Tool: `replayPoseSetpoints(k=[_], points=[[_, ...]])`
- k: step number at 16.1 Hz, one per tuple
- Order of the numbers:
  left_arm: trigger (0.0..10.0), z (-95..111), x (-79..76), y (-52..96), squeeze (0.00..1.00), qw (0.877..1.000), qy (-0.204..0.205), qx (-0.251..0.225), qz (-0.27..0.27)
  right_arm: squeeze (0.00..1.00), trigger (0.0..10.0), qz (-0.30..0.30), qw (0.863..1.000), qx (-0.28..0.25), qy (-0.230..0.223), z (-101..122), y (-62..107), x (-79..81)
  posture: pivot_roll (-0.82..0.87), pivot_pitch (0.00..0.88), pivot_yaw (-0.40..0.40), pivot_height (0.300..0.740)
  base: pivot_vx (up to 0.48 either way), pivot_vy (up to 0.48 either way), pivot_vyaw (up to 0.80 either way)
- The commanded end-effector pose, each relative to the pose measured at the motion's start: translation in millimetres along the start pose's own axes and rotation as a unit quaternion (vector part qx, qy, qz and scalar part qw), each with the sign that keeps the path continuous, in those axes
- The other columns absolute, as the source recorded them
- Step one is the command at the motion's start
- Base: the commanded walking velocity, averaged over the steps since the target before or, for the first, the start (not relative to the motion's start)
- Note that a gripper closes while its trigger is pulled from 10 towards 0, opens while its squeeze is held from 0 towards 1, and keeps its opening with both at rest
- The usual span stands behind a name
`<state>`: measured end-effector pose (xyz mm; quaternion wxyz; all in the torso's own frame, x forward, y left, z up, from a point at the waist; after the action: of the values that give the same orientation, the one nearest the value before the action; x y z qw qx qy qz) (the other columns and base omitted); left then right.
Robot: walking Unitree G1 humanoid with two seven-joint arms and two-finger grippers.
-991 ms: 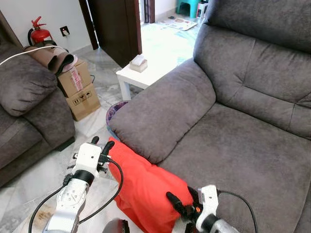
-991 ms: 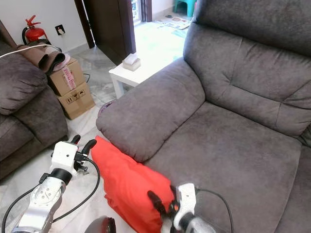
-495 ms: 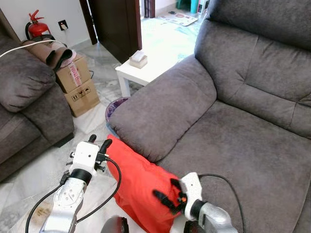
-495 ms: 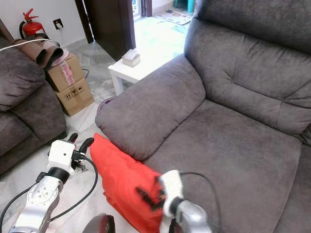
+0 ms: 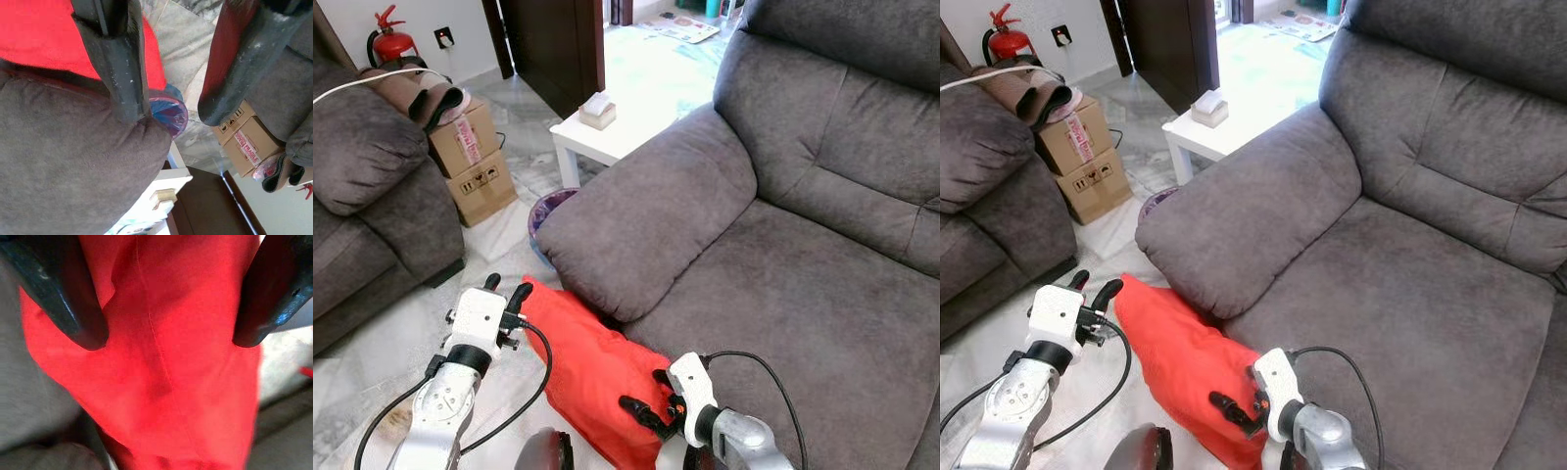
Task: Move the pillow to the sofa from floor
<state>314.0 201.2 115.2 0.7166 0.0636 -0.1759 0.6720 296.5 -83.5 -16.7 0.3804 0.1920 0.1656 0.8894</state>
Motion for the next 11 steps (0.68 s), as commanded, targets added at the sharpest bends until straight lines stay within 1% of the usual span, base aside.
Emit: replayPoseSetpoints(k=[1, 3, 4, 6, 7, 8, 11], points=[[10.0, -2.4, 2.2, 4.7, 0.00, 1.000, -0.004, 0.008, -0.001, 0.00, 10.0, -0.022, 1.000, 0.008, 0.000, -4.8, -3.0, 1.5, 0.16, 0.219, 0.016, 0.626, 0.000, 0.000, 0.00], [10.0, -1.4, 2.8, 5.8, 0.00, 1.000, -0.013, 0.008, -0.005, 0.00, 10.0, -0.035, 0.999, 0.003, -0.014, -2.2, -7.5, 3.7, 0.17, 0.230, 0.016, 0.626, 0.000, 0.000, 0.00], [10.0, -0.7, 2.8, 6.3, 0.00, 1.000, -0.015, 0.008, -0.006, 0.00, 10.0, -0.032, 0.999, 0.008, -0.010, -3.3, -9.2, 6.4, 0.17, 0.234, 0.016, 0.626, 0.000, 0.000, 0.00], [10.0, 1.2, 2.6, 7.3, 0.00, 1.000, -0.021, 0.006, -0.012, 0.00, 10.0, -0.025, 0.998, 0.054, 0.034, -13.7, -11.9, 12.5, 0.18, 0.244, 0.015, 0.626, 0.000, 0.000, 0.00], [10.0, 1.9, 2.5, 8.0, 0.00, 1.000, -0.022, 0.006, -0.013, 0.00, 10.0, -0.030, 0.995, 0.076, 0.062, -18.9, -11.9, 12.9, 0.18, 0.249, 0.013, 0.626, 0.000, 0.000, 0.00], [10.0, 2.8, 2.5, 9.3, 0.00, 1.000, -0.024, 0.006, -0.015, 0.00, 10.0, -0.034, 0.988, 0.118, 0.092, -30.5, -11.0, 14.2, 0.19, 0.256, 0.010, 0.626, 0.000, 0.000, 0.00], [10.0, 4.1, 2.6, 10.8, 0.00, 0.999, -0.028, 0.006, -0.018, 0.00, 10.0, -0.037, 0.984, 0.136, 0.111, -36.0, -10.4, 15.0, 0.20, 0.266, 0.005, 0.626, 0.000, 0.000, 0.00]])
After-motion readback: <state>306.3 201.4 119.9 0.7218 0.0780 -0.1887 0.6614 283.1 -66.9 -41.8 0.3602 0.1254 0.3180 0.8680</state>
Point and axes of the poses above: a point about 5 cm out from each wrist's last joint towards the gripper, its own y axis pointing back from the gripper into the wrist, its own z axis along the axis of the wrist's last joint, x = y × z, the point moved 3 cm from there along -y, pointing out of the wrist towards the gripper, and after that the axes turned 3 degrees about -y, right-handed, at the moved point
